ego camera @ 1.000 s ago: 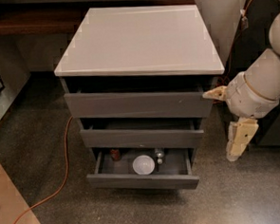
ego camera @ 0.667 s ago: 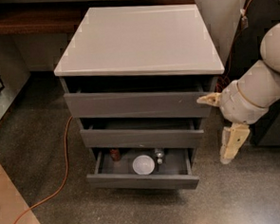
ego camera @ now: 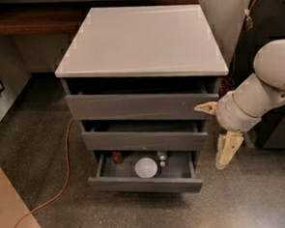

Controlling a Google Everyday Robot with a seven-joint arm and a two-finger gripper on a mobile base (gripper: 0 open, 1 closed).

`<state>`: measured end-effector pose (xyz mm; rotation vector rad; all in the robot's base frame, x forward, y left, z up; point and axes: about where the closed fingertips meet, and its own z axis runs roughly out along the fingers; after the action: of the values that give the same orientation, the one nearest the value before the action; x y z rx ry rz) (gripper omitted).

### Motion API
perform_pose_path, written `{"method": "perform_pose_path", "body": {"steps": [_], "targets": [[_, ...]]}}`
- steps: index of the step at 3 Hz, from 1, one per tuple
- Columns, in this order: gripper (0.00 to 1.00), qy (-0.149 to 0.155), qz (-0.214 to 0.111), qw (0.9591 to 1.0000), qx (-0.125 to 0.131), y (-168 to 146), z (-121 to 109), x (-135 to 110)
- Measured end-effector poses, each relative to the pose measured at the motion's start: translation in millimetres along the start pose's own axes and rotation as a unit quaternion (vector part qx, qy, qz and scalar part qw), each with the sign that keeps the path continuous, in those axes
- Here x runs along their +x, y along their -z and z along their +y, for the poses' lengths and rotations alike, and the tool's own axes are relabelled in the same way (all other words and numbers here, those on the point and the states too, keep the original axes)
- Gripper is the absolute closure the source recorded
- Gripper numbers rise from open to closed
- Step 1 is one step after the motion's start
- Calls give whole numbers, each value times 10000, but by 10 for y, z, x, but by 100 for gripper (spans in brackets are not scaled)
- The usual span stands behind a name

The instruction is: Pick blue plastic bottle from bottom drawer and place on counter

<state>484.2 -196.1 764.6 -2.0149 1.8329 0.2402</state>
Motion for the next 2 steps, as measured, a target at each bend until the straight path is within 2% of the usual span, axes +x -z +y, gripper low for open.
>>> {"method": "perform_pose_path", "body": {"steps": [1,2], "targets": [[0,-154,-220,9995,-147,-278,-20,149],[0,-242,-379,9986,-283,-764,-138,401]]}}
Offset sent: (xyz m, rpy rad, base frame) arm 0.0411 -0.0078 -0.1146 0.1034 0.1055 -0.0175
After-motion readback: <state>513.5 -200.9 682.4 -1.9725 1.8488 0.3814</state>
